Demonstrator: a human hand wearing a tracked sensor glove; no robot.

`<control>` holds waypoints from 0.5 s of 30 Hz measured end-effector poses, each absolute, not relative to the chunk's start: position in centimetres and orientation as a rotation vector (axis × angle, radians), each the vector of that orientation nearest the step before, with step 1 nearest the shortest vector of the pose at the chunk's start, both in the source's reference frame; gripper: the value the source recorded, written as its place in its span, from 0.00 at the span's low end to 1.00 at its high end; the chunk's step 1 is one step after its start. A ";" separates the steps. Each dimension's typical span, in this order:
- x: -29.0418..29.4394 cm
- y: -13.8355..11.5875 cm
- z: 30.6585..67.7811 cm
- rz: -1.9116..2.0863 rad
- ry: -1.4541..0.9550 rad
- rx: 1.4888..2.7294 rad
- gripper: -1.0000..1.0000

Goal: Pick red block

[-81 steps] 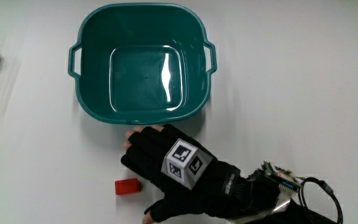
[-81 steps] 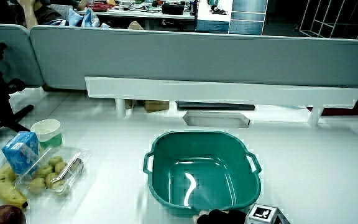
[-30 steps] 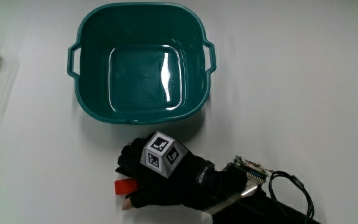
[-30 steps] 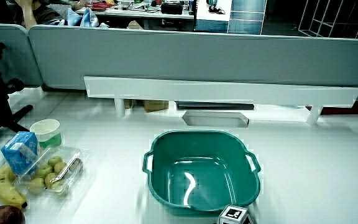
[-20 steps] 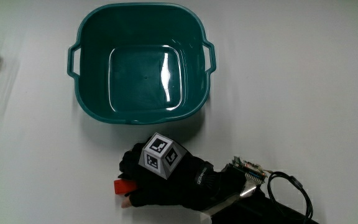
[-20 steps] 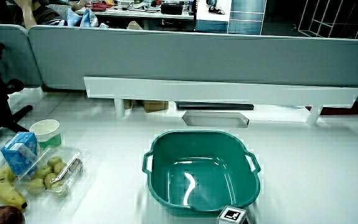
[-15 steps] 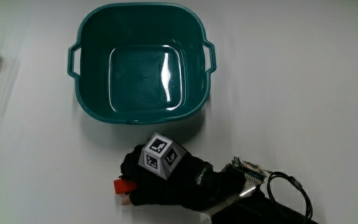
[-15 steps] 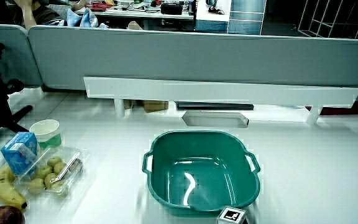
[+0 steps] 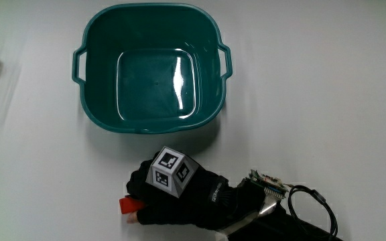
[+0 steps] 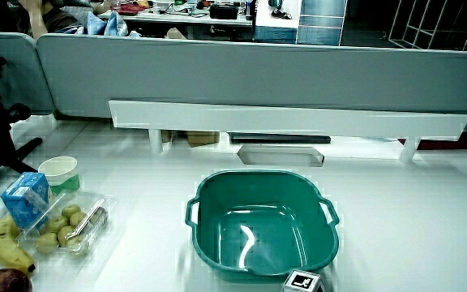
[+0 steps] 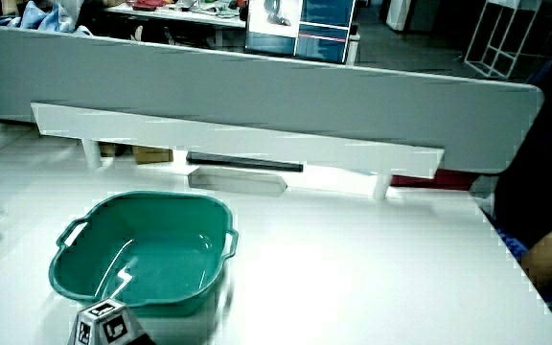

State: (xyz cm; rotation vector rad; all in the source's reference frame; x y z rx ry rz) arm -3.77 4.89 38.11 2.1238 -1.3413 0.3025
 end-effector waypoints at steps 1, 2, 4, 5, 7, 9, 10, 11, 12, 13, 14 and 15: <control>-3.7 4.8 37.8 0.304 -1.344 2.132 1.00; -3.7 4.8 37.3 0.306 -1.353 2.136 1.00; -3.6 4.7 36.6 0.311 -1.365 2.146 1.00; -3.6 4.6 36.1 0.315 -1.375 2.152 1.00; -3.5 4.5 35.3 0.309 -1.392 2.168 1.00; -3.4 4.3 35.0 0.317 -1.403 2.164 1.00; -3.3 4.0 34.2 0.325 -1.407 2.186 1.00; -3.2 3.8 34.1 0.336 -1.401 2.177 1.00; -3.1 3.5 34.0 0.332 -1.400 2.198 1.00; -3.0 3.2 33.3 0.329 -1.411 2.211 1.00; -2.8 2.9 32.9 0.349 -1.398 2.209 1.00; -2.7 2.7 32.8 0.327 -1.407 2.234 1.00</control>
